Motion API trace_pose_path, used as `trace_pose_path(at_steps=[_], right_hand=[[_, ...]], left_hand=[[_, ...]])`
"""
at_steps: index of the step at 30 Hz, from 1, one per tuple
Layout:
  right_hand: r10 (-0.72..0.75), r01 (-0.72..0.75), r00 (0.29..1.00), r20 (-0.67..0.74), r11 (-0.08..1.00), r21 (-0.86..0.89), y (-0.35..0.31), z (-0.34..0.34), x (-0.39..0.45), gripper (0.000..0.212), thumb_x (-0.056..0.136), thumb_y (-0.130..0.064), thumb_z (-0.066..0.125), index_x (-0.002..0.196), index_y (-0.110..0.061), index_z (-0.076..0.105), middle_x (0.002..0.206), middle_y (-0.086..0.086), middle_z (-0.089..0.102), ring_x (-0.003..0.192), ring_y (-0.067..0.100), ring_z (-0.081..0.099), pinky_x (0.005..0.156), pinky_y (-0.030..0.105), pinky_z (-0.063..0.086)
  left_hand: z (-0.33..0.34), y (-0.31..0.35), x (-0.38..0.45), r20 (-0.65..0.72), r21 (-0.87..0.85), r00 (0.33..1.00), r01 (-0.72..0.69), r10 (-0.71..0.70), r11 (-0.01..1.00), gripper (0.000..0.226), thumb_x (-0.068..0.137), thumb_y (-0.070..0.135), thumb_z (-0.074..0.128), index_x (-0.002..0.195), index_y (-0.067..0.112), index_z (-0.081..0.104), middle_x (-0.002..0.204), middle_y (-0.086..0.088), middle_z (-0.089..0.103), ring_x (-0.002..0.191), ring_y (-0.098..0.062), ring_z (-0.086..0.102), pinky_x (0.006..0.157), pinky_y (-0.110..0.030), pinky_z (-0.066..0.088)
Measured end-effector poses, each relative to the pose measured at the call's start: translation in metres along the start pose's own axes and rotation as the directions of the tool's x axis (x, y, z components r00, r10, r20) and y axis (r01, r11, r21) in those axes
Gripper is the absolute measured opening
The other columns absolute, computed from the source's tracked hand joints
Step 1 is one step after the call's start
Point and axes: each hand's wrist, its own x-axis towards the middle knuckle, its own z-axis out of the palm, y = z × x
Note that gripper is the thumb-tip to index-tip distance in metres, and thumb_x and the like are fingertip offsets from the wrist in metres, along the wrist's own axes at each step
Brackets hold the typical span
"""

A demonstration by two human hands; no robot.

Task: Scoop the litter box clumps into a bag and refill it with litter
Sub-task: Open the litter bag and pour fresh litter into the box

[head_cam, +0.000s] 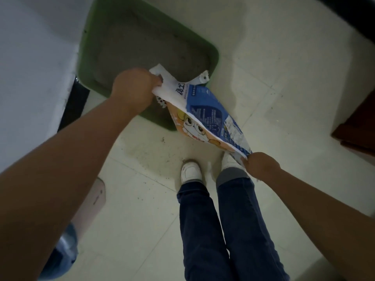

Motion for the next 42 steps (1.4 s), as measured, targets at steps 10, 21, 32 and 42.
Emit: trace_pose_path(at_steps=[10, 21, 32, 42], right_hand=[[-0.303, 0.338, 0.806, -0.509, 0.941, -0.025, -0.068, -0.039, -0.044, 0.042, 0.093, -0.036, 0.050, 0.110, 0.002, 0.057, 0.105, 0.019, 0.060, 0.099, 0.032, 0.059, 0.081, 0.039, 0.046], [-0.520, 0.425, 0.818, -0.247, 0.835, -0.349, -0.024, -0.037, -0.037, 0.034, 0.034, 0.012, 0.086, 0.050, -0.001, 0.059, 0.044, 0.015, 0.057, 0.035, 0.028, 0.058, 0.027, 0.020, 0.040], [-0.433, 0.424, 0.795, -0.425, 0.897, -0.123, 0.016, -0.030, -0.042, 0.024, 0.060, -0.003, 0.049, 0.036, -0.004, 0.051, 0.034, 0.009, 0.050, 0.025, 0.019, 0.050, 0.028, 0.012, 0.033], [-0.254, 0.272, 0.658, -0.709, 0.958, -0.091, 0.034, -0.018, -0.140, 0.031, 0.073, -0.017, 0.051, 0.045, -0.006, 0.057, 0.040, 0.007, 0.053, 0.031, 0.023, 0.051, 0.029, 0.018, 0.034]], left_hand=[[0.022, 0.037, -0.062, -0.375, -0.264, 0.867, -0.438, 0.327, 0.859, 0.030, 0.060, 0.015, 0.044, 0.060, 0.007, 0.073, 0.055, -0.008, 0.069, 0.044, -0.020, 0.065, 0.037, -0.020, 0.046], [0.032, 0.054, -0.056, 0.083, -0.149, 0.973, -0.204, 0.218, 0.968, 0.059, 0.085, 0.008, 0.053, 0.141, 0.019, 0.035, 0.144, -0.003, 0.035, 0.135, -0.020, 0.029, 0.107, -0.034, 0.022], [0.014, 0.068, -0.034, 0.184, 0.020, 0.955, -0.242, 0.235, 0.970, 0.042, 0.097, 0.009, 0.037, 0.138, 0.010, 0.042, 0.132, -0.017, 0.050, 0.123, -0.030, 0.043, 0.099, -0.038, 0.034], [0.005, 0.164, -0.085, 0.322, 0.050, 0.851, -0.453, 0.416, 0.890, 0.033, 0.101, 0.016, 0.029, 0.118, 0.005, 0.056, 0.123, -0.011, 0.057, 0.114, -0.026, 0.053, 0.094, -0.036, 0.042]])
